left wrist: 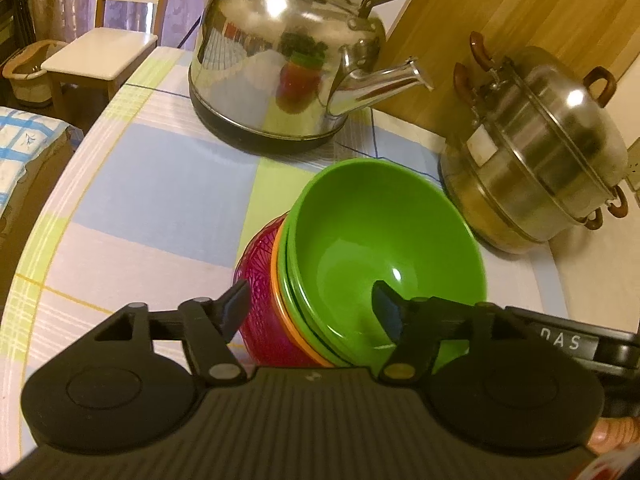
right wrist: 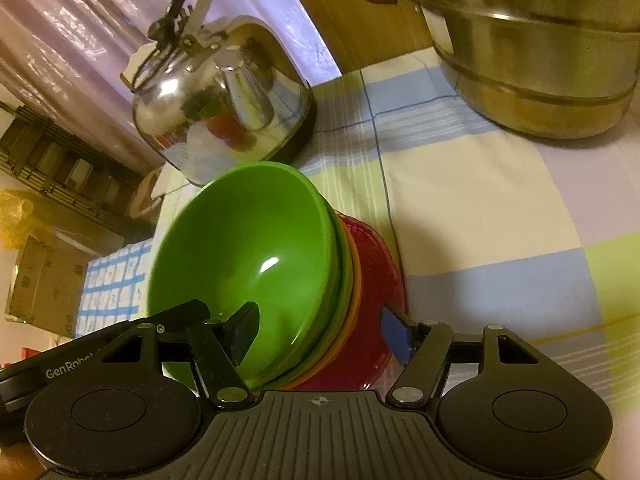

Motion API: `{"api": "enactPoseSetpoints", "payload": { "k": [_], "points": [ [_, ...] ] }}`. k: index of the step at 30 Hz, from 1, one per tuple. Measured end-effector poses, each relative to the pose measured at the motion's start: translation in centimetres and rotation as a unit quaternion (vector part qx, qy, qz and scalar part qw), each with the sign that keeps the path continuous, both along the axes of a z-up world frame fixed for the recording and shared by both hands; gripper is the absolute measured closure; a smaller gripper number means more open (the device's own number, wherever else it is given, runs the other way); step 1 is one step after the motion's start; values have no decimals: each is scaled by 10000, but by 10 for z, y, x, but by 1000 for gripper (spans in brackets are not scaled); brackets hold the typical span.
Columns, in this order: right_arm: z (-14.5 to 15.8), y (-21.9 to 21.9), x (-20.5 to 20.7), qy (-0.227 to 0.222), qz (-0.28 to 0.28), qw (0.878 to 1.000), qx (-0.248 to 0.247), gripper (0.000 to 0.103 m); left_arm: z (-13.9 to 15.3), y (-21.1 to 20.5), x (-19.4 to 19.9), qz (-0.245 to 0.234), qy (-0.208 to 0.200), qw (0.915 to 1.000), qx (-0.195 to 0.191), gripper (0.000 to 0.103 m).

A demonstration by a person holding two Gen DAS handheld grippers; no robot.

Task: Organize plates and bowls
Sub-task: 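Lower the bowl stack onto the pink plates and open both grippers, then withdraw both tools back from the stacked dishes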

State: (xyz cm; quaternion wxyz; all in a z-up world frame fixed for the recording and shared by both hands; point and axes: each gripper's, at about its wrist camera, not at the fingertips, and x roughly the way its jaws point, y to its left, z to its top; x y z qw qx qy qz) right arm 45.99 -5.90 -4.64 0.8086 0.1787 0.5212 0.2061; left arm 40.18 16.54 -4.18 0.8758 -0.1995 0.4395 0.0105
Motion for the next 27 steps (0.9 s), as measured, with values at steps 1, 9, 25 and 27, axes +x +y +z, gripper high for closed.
{"api": "enactPoseSetpoints", "payload": {
  "k": [1, 9, 25, 27],
  "points": [
    [3, -1, -2, -14, 5, 10000, 9, 36, 3, -1, -3, 4, -20, 10000, 19, 37],
    [34, -10, -24, -154, 5, 9999, -53, 36, 26, -7, -33, 73, -160, 9998, 121, 29],
    [75, -39, -79, -316, -6, 9995, -18, 36, 71, -28, -106, 256, -439, 9971, 558, 12],
    [82, -43, -87, -361, -14, 9993, 1, 35, 75, -32, -115, 254, -471, 9968, 596, 12]
  ]
}}
